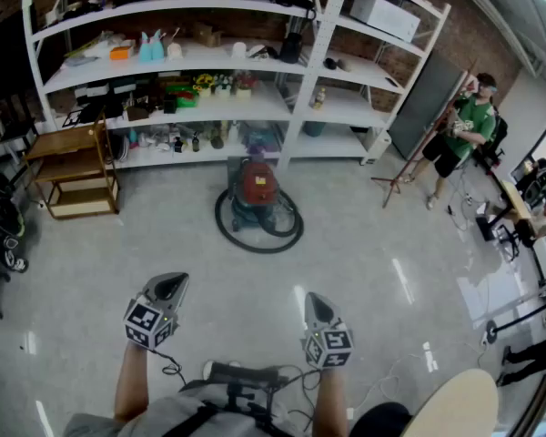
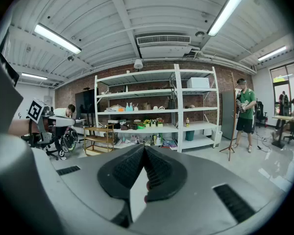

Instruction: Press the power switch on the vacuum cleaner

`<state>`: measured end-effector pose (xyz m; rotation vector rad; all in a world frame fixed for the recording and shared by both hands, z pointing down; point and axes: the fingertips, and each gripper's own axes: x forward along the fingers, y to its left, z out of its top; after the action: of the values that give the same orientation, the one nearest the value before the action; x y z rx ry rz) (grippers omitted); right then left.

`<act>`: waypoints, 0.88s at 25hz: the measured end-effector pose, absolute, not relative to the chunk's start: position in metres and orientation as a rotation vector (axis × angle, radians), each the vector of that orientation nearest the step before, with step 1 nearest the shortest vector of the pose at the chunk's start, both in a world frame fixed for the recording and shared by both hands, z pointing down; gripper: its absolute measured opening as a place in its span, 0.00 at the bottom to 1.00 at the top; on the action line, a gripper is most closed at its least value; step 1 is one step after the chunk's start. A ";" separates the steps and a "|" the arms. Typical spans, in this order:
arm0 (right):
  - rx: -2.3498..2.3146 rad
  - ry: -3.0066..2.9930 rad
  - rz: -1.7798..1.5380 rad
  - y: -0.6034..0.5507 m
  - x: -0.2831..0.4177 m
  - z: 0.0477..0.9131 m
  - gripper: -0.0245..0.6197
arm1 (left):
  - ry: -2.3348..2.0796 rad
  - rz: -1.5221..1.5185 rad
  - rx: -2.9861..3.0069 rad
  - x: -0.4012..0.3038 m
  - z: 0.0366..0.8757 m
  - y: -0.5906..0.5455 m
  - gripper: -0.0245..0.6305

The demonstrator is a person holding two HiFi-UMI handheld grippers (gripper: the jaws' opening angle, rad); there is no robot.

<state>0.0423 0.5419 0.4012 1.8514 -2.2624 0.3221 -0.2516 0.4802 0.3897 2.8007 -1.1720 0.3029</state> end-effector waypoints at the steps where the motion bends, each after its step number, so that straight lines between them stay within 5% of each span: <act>1: 1.857 -2.269 0.323 0.543 0.045 0.400 0.04 | -1.173 0.303 2.803 -0.248 0.388 0.481 0.05; 22: 1.814 -2.292 0.321 0.534 0.075 0.412 0.05 | -1.221 0.336 2.811 -0.208 0.389 0.472 0.05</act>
<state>0.0752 0.5342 0.4121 1.8145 -2.2916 0.3209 -0.2076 0.4724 0.3892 2.8109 -1.2209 0.3360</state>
